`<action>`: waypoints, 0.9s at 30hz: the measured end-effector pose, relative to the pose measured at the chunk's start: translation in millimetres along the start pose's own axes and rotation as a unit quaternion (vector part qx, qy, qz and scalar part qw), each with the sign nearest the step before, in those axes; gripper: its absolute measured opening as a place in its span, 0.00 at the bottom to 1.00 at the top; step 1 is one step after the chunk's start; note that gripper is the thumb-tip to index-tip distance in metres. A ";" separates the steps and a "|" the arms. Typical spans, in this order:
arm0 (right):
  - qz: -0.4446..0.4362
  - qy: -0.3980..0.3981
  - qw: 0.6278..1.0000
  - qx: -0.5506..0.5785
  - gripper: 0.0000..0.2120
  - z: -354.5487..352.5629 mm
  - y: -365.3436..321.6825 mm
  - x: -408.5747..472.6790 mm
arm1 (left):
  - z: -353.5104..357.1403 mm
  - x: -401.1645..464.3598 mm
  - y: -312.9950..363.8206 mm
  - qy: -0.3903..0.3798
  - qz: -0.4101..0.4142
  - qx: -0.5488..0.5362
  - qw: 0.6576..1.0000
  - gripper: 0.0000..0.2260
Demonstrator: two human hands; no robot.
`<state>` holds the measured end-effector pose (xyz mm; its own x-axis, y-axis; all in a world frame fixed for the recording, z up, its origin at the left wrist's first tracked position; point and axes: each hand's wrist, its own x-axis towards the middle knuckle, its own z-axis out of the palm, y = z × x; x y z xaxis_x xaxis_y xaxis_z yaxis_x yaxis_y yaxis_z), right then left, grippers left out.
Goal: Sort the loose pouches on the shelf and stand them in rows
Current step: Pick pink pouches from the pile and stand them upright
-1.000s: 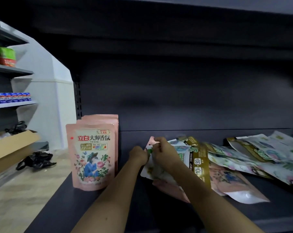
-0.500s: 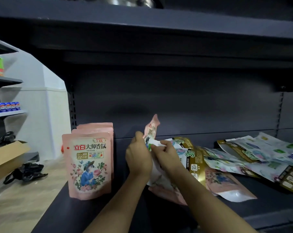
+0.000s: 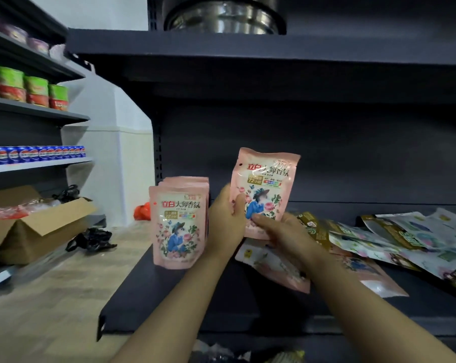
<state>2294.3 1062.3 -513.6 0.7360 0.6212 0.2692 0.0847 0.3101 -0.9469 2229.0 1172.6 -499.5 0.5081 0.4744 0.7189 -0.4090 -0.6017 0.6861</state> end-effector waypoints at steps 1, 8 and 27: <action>-0.004 0.001 1.000 0.001 0.11 3.2 0.4 -3.6 | -5.0 -3.8 3.1 -0.022 -0.007 -0.002 1.000 0.12; -0.008 -0.053 0.998 -0.033 0.14 31.9 3.2 -26.7 | -50.3 -23.8 1.1 -0.150 -0.104 0.034 0.983 0.38; -0.043 -0.071 0.951 -0.297 0.24 110.9 63.4 -37.9 | -141.3 -61.2 -33.5 -0.152 -0.184 0.089 0.967 0.58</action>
<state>2197.3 1138.3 -564.4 0.6153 0.7157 0.3305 0.5351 -0.0712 -0.8418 2104.5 1254.6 -550.7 0.8049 0.4830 0.3447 -0.0349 -0.5414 0.8401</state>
